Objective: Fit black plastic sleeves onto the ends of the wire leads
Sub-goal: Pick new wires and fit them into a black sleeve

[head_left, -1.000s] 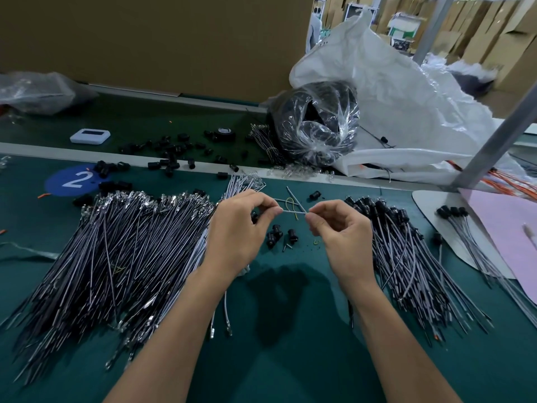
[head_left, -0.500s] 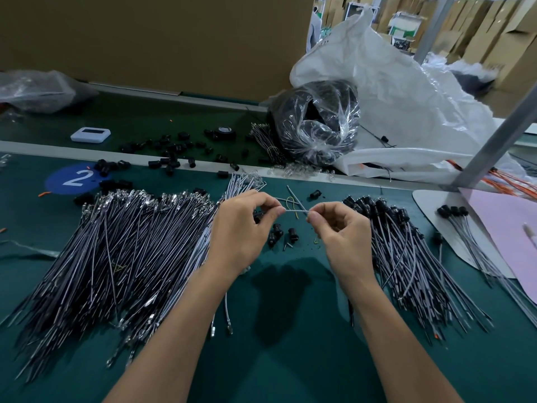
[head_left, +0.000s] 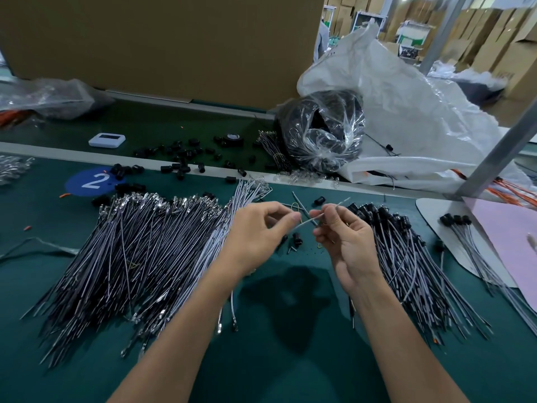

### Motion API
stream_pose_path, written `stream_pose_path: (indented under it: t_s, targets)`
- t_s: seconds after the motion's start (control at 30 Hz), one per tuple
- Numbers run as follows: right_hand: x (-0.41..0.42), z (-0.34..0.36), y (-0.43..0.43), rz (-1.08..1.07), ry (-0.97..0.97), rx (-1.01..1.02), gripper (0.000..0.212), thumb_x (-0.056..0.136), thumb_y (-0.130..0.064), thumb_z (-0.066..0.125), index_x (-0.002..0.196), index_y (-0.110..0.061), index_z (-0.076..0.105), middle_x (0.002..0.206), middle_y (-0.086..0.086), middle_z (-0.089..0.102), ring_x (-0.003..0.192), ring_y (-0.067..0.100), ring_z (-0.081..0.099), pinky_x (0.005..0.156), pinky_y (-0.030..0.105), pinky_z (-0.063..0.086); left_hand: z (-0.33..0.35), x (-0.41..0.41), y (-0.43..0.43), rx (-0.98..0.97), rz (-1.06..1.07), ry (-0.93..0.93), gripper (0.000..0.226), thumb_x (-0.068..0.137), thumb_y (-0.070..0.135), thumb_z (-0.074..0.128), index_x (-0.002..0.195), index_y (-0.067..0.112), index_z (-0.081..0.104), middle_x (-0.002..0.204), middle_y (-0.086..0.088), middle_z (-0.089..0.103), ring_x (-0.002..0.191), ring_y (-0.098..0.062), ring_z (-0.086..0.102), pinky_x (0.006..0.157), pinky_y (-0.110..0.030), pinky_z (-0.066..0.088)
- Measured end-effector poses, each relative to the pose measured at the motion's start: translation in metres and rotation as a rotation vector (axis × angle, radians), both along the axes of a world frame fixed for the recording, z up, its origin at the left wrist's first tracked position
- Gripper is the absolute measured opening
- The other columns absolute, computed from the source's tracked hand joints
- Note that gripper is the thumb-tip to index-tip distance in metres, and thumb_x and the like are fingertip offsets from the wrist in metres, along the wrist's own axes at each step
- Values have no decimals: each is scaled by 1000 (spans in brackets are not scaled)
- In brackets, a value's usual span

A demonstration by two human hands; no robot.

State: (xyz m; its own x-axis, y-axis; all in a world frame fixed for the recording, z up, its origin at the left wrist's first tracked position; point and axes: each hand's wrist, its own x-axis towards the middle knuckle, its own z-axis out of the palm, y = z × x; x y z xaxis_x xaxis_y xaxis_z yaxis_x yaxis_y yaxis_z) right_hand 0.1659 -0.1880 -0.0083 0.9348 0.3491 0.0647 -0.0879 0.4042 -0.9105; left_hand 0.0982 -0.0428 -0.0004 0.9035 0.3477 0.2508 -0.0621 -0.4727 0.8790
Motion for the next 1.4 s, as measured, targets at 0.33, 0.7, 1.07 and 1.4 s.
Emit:
stream_pose_path:
  t_s: [0.33, 0.7, 1.07, 1.4]
  targets:
    - [-3, 3, -3, 1, 41, -45, 17, 82, -26, 64, 74, -15, 74, 64, 1, 60, 39, 6, 44, 39, 14, 40, 12, -33, 76, 557, 471, 700, 16, 82, 37, 77, 91, 24, 73, 91, -3, 67, 81, -24, 54, 70, -32, 40]
    - [-3, 2, -1, 9, 47, -99, 16, 80, -23, 65, 75, -11, 74, 62, 1, 62, 42, 6, 47, 42, 15, 42, 19, -46, 73, 412, 576, 438, 15, 84, 25, 77, 73, 27, 66, 77, 2, 65, 75, -20, 59, 66, -31, 45]
    - [-1, 0, -3, 101, 80, -91, 12, 71, -19, 70, 77, -13, 79, 69, 0, 68, 56, 5, 53, 52, 13, 44, 14, -2, -6, 488, -149, -346, 25, 72, -17, 64, 77, 6, 74, 83, -4, 74, 77, -20, 70, 71, -35, 55]
    - [3, 0, -1, 9, 119, -137, 15, 68, -26, 72, 75, -16, 80, 74, -1, 71, 61, 8, 61, 56, 21, 49, -13, 5, -30, 611, -279, -415, 24, 69, -10, 51, 71, 6, 69, 78, -5, 72, 68, -26, 68, 56, -35, 54]
